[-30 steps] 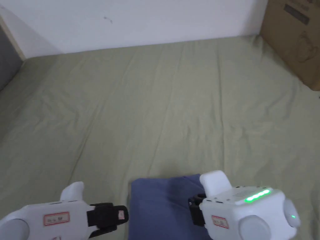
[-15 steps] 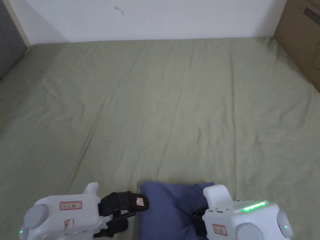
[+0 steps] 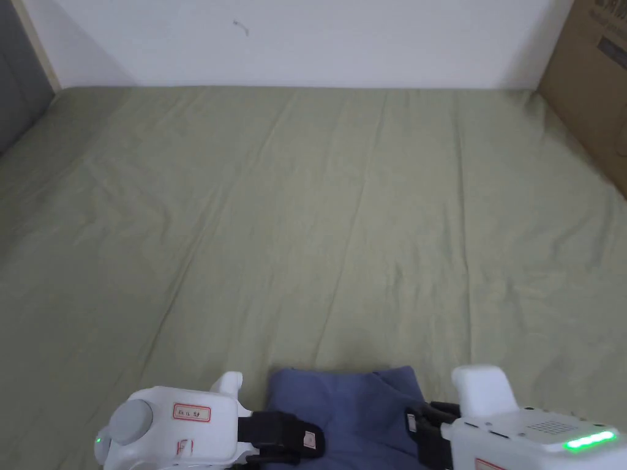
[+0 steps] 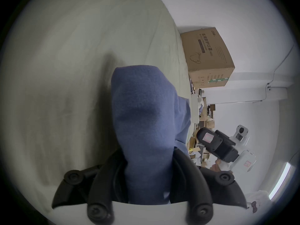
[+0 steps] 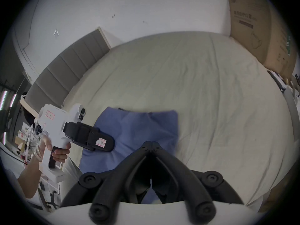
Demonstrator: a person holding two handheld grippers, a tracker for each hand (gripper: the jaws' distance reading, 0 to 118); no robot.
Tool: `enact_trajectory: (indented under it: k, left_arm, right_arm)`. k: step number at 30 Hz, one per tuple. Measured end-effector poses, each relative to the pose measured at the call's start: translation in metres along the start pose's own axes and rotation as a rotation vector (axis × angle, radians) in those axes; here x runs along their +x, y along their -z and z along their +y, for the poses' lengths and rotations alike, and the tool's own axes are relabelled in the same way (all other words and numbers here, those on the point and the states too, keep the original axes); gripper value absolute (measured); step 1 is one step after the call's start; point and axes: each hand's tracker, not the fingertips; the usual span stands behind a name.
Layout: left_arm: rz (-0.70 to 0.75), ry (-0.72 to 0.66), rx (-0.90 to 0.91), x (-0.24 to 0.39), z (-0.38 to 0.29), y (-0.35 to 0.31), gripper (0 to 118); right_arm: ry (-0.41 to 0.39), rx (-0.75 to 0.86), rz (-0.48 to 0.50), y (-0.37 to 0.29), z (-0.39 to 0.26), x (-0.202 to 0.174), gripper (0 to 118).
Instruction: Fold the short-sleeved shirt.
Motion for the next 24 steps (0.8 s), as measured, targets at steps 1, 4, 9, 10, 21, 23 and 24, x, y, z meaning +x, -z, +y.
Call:
enact_trajectory:
  k: [1, 4, 9, 10, 21, 23, 24]
  left_arm:
    - [0.006, 0.024, 0.009, 0.003, 0.000, -0.009, 28]
    - [0.102, 0.106, 0.021, 0.006, 0.006, -0.043, 28]
    - [0.347, 0.104, 0.095, -0.020, 0.026, -0.135, 28]
    - [0.406, 0.076, 0.115, -0.027, 0.032, -0.155, 28]
    - [1.155, 0.148, 0.147, -0.058, 0.066, -0.294, 28]
    - [1.224, 0.145, 0.129, -0.070, 0.073, -0.303, 28]
    - [1.207, 0.142, 0.134, -0.075, 0.073, -0.307, 28]
  right_arm:
    - [-0.003, 0.015, -0.014, -0.008, 0.002, -0.002, 0]
    - [-0.020, 0.073, -0.042, -0.026, 0.004, -0.007, 0]
    - [-0.037, 0.163, -0.103, -0.040, 0.005, -0.023, 0]
    - [-0.042, 0.173, -0.105, -0.040, 0.006, -0.028, 0]
    - [-0.089, 0.154, -0.096, -0.014, 0.025, -0.058, 0]
    - [-0.104, 0.132, -0.088, -0.010, 0.025, -0.061, 0]
    - [-0.110, 0.126, -0.090, -0.008, 0.024, -0.063, 0]
